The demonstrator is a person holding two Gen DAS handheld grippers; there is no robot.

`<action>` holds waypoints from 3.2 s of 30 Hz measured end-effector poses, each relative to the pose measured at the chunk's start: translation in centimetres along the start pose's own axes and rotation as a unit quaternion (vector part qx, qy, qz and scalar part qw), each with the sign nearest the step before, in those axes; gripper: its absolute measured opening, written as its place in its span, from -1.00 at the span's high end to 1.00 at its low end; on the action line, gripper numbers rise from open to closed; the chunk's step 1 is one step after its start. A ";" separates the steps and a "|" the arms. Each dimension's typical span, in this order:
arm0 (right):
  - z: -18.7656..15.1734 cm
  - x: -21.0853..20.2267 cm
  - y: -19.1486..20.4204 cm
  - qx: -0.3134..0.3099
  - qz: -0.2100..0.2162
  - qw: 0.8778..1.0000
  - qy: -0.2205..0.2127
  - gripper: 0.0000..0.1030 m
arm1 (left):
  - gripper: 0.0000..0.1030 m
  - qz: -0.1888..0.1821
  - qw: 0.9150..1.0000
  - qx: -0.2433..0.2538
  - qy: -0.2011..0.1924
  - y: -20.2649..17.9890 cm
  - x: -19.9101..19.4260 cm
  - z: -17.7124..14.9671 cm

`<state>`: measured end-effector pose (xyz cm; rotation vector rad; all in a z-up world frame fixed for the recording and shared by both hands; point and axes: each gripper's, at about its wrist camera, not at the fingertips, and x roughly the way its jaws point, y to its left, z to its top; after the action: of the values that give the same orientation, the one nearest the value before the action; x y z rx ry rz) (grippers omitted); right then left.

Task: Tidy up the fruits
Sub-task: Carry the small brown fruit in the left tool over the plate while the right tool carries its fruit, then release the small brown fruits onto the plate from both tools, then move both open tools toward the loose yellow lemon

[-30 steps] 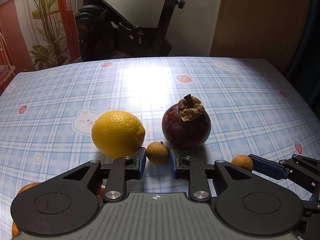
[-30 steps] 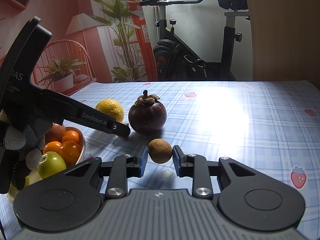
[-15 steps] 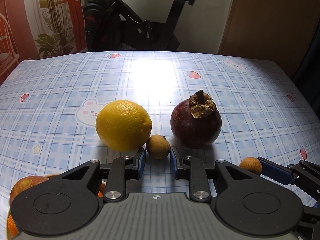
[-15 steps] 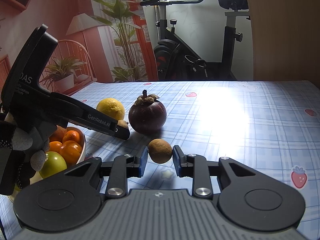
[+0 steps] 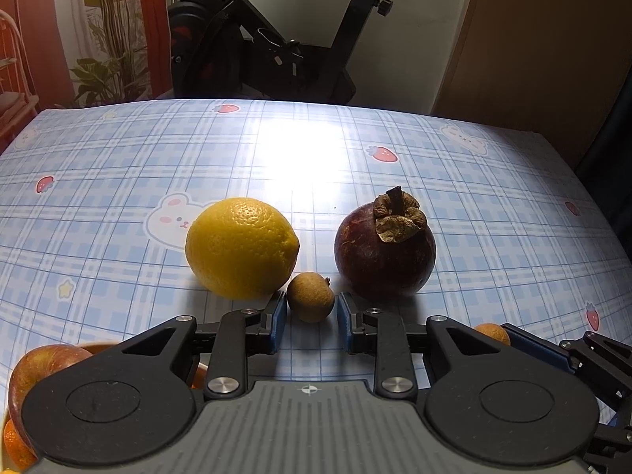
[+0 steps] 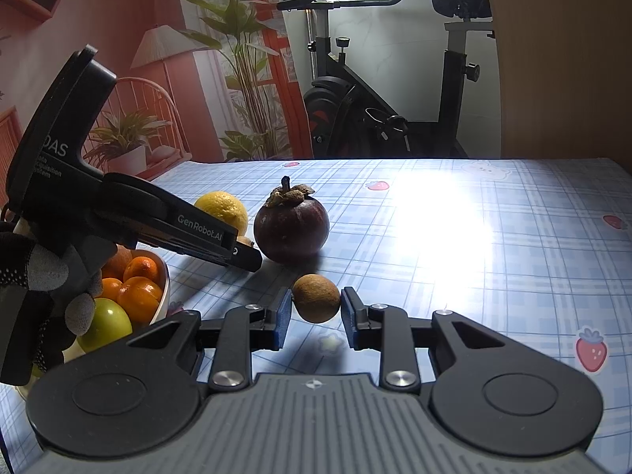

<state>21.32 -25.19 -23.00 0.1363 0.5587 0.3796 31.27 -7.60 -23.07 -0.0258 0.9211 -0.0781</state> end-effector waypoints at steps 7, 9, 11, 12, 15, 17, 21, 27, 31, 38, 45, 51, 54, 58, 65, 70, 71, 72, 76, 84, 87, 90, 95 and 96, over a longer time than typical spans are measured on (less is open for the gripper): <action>-0.1 0.1 0.1 -0.001 -0.003 1.000 0.003 0.42 | 0.48 -0.015 1.000 0.021 0.000 -0.5 -0.9 -0.5; -0.1 0.2 0.1 0.000 -0.006 1.000 0.004 0.42 | 0.48 -0.018 0.999 0.028 -0.003 -0.6 -1.4 -0.6; -0.2 0.1 0.3 -0.002 -0.009 1.000 0.007 0.42 | 0.48 -0.024 0.999 0.033 -0.004 -0.6 -1.9 -0.8; -0.2 0.1 0.4 -0.003 -0.010 1.000 0.008 0.42 | 0.48 -0.026 0.999 0.035 -0.004 -0.7 -2.2 -1.0; -0.4 -0.1 0.5 0.000 -0.011 1.000 0.015 0.42 | 0.48 -0.039 0.998 0.039 -0.002 -0.7 -3.3 -1.6; -0.6 -0.5 0.6 0.011 -0.007 1.000 0.017 0.42 | 0.48 -0.048 0.998 0.041 -0.004 -0.4 -4.2 -2.1; -0.6 -1.9 1.8 0.012 -0.004 1.000 0.015 0.42 | 0.48 -0.071 0.997 0.037 -0.011 0.2 -6.9 -3.4; -0.4 -3.3 5.8 -0.014 0.019 1.000 0.012 0.42 | 0.48 -0.088 0.995 0.033 -0.036 3.1 -11.7 -5.9; -0.6 -3.1 8.7 -0.033 0.033 0.999 0.019 0.42 | 0.48 -0.080 0.995 0.027 -0.043 5.5 -13.4 -7.0; -0.2 -2.6 12.0 -0.056 0.044 0.997 0.025 0.42 | 0.48 -0.067 0.997 0.013 -0.042 8.6 -14.2 -8.1; 0.8 -0.8 14.8 -0.102 0.063 0.992 0.034 0.42 | 0.47 -0.067 0.997 -0.005 -0.025 10.8 -13.9 -8.3; 0.9 0.9 16.7 -0.140 0.080 0.986 0.046 0.42 | 0.47 -0.069 0.997 -0.022 -0.019 12.4 -13.5 -8.3; 0.6 1.5 17.5 -0.150 0.087 0.983 0.052 0.42 | 0.47 -0.070 0.997 -0.025 -0.019 12.7 -13.2 -8.2; 0.3 2.5 18.4 -0.165 0.093 0.980 0.062 0.42 | 0.47 -0.073 0.997 -0.029 -0.015 12.7 -12.6 -8.1; -0.1 3.7 18.9 -0.175 0.095 0.977 0.075 0.42 | 0.47 -0.078 0.996 -0.034 -0.006 13.1 -12.0 -7.7; -0.3 3.8 19.1 -0.178 0.095 0.976 0.080 0.41 | 0.47 -0.078 0.996 -0.040 -0.006 13.4 -11.8 -7.6; -0.2 3.8 19.0 -0.177 0.095 0.976 0.079 0.41 | 0.47 -0.078 0.996 -0.041 -0.007 13.5 -11.8 -7.6; -0.2 3.7 19.0 -0.175 0.094 0.977 0.078 0.39 | 0.47 -0.077 0.996 -0.040 -0.008 13.5 -11.9 -7.6; 0.0 3.2 18.6 -0.168 0.088 0.979 0.071 0.39 | 0.47 -0.074 0.996 -0.043 -0.018 13.7 -12.3 -7.5; 1.1 1.7 16.2 -0.132 0.058 0.988 0.047 0.39 | 0.47 -0.051 0.996 -0.041 -0.058 13.4 -13.8 -6.5; 1.8 1.3 15.0 -0.121 0.043 0.991 0.039 0.39 | 0.47 -0.045 0.996 -0.040 -0.069 13.1 -14.1 -5.9; 2.7 1.0 13.9 -0.110 0.028 0.993 0.028 0.39 | 0.47 -0.046 0.995 -0.046 -0.078 12.7 -14.1 -5.2; 4.2 0.8 12.4 -0.099 0.011 0.995 0.016 0.39 | 0.46 -0.041 0.994 -0.045 -0.093 12.1 -14.0 -3.4; 4.4 0.8 12.1 -0.099 0.008 0.995 0.016 0.39 | 0.46 -0.040 0.994 -0.044 -0.096 11.9 -13.9 -3.1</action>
<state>20.57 -13.80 -16.93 -0.0561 0.5482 0.4522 21.08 5.44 -14.53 -0.1492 0.7309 -0.1069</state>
